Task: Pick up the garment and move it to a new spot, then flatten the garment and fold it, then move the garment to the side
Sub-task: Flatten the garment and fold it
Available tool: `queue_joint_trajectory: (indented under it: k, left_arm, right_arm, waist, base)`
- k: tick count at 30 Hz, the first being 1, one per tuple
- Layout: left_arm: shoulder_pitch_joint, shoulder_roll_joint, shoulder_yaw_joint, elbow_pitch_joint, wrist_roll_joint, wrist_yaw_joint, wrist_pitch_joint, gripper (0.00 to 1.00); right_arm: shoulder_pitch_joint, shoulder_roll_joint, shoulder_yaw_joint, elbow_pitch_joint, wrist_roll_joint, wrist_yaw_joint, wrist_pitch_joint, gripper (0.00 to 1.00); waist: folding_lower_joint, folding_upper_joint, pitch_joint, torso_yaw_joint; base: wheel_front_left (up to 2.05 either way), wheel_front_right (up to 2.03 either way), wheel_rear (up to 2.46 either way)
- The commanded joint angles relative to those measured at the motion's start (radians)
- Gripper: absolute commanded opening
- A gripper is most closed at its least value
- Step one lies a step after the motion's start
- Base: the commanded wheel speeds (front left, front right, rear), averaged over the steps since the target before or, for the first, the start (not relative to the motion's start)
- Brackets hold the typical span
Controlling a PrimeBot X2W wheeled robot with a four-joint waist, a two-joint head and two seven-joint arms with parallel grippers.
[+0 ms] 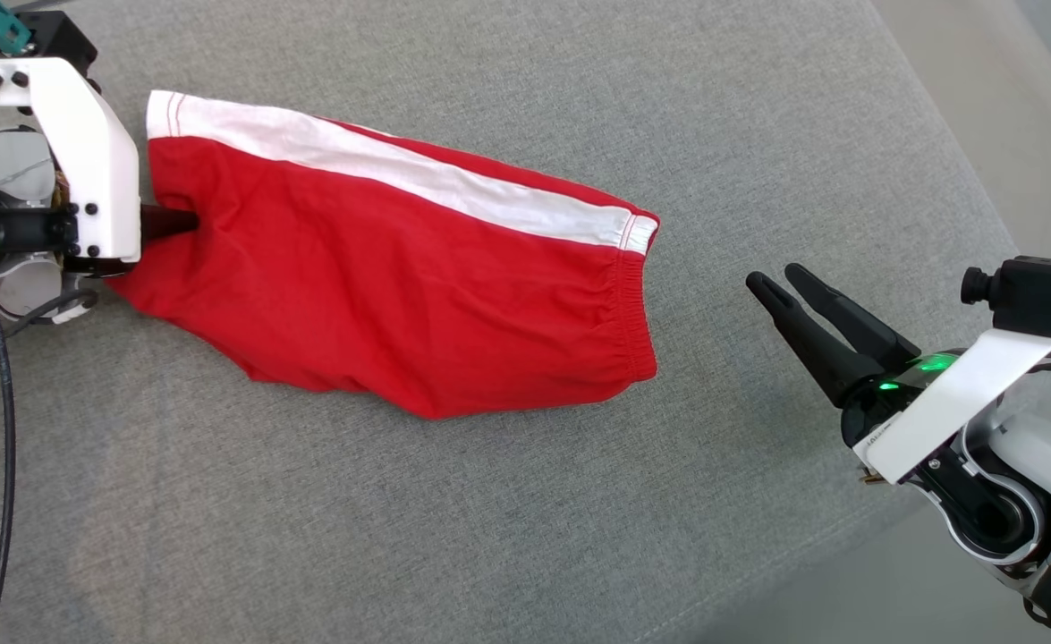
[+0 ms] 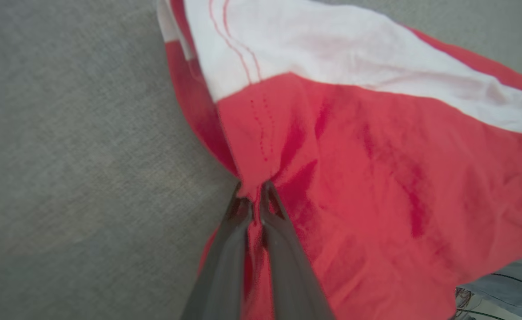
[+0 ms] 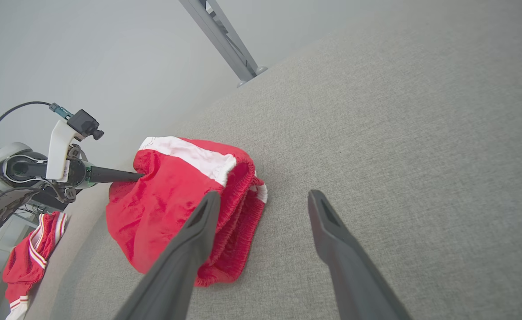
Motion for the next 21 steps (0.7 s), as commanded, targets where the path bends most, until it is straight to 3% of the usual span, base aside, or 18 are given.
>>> queue_joint_trajectory:
  k: [1,10,21]
  left_arm:
    - [0.023,-0.004,-0.002,0.000,-0.002,0.001,-0.006,0.00]
    - [0.079,-0.037,0.032,0.001,-0.053,-0.019,-0.055,0.00]
    - [0.231,-0.062,0.077,-0.031,-0.112,-0.039,-0.195,0.00]
  right_arm:
    - [0.013,-0.005,0.002,0.008,-0.005,0.001,-0.008,1.00]
    - [0.019,-0.024,0.022,0.019,-0.005,0.001,0.005,1.00]
    - [0.062,-0.057,0.041,0.036,0.014,0.001,0.020,1.00]
  waist:
    - [0.0000,-0.0001,-0.009,0.005]
    - [0.0000,-0.0001,-0.098,0.062]
    - [0.0000,-0.0001,-0.246,0.209]
  base:
    - [0.00,0.00,0.00]
    - [0.00,0.00,0.00]
    - [0.00,0.00,0.00]
